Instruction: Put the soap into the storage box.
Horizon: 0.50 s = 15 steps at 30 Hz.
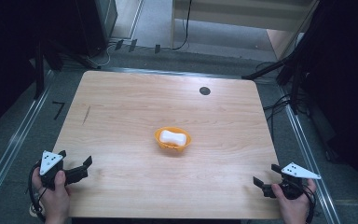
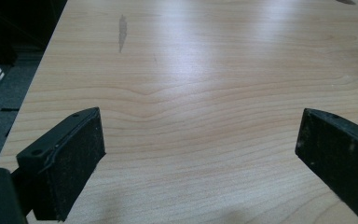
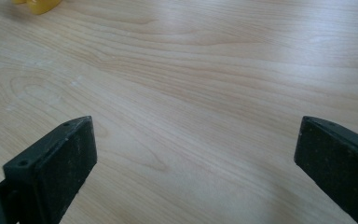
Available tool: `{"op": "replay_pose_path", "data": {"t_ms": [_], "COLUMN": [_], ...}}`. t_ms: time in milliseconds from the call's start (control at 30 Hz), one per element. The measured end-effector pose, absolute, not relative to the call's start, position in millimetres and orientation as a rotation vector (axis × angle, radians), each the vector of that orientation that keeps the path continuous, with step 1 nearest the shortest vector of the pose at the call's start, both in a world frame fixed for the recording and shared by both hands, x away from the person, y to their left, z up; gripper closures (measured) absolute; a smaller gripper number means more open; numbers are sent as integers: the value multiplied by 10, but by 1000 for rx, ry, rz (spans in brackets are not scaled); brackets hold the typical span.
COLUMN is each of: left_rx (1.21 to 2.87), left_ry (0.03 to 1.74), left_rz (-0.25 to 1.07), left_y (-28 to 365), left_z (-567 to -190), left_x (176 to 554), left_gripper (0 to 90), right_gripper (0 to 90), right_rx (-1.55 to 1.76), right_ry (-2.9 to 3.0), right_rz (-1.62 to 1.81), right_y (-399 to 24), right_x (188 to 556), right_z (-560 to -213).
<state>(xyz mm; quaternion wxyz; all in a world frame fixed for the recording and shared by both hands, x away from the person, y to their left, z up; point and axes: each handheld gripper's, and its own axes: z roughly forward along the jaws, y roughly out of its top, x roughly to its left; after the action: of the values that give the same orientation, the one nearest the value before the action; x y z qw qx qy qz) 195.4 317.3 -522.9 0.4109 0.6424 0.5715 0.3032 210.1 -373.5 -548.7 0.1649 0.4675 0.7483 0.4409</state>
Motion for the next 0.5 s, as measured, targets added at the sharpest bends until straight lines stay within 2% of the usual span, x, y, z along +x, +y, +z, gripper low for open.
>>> {"op": "replay_pose_path", "data": {"t_ms": [367,500], "left_rx": [1647,1650], "left_ry": [1436,1433], "left_rz": [781,785], "left_y": [3139,3134], "left_z": [-5230,-5231], "left_x": [1962,1962], "left_gripper": [16,16], "right_gripper": [4,43], "right_rx": [1356,1326], "right_ry": [1944,1969], "right_rz": [1399,1361], "right_y": [-3833,-3785], "right_x": [2004,1993], "right_z": [-5513,-5509]}}
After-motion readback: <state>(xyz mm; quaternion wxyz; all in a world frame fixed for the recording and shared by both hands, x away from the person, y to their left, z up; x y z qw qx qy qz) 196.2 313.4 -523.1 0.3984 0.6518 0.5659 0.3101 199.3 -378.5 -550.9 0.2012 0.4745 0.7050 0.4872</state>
